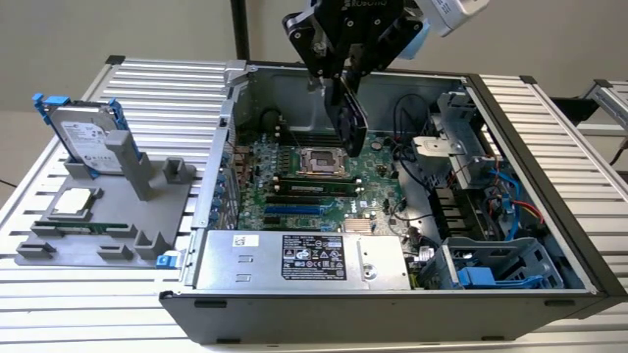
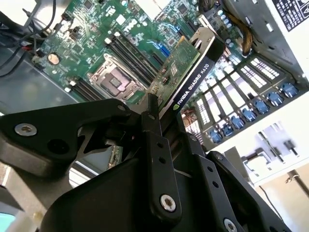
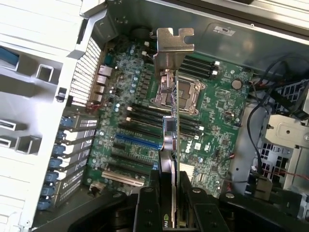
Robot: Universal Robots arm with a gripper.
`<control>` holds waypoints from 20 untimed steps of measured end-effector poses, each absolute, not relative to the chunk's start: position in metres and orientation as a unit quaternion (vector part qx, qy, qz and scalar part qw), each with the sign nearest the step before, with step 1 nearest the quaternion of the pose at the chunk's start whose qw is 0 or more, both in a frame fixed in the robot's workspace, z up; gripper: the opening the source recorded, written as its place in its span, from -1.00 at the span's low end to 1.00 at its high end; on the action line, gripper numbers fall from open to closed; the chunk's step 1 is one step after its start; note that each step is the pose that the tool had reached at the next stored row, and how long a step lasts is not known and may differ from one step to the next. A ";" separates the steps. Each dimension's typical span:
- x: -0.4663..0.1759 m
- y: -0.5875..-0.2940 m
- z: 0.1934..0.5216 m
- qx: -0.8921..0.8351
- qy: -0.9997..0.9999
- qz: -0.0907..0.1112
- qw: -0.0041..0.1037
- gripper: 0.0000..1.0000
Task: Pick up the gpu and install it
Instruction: 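Insert the gpu into the slot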
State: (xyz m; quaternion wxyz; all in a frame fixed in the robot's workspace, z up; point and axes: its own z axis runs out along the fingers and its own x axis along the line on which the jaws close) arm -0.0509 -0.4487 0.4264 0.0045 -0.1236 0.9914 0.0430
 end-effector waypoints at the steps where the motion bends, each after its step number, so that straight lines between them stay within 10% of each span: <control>1: -0.051 -0.449 0.426 -0.128 0.991 0.043 0.004 -1.00; 20: -0.051 -0.449 0.426 -0.222 0.974 0.043 0.000 -1.00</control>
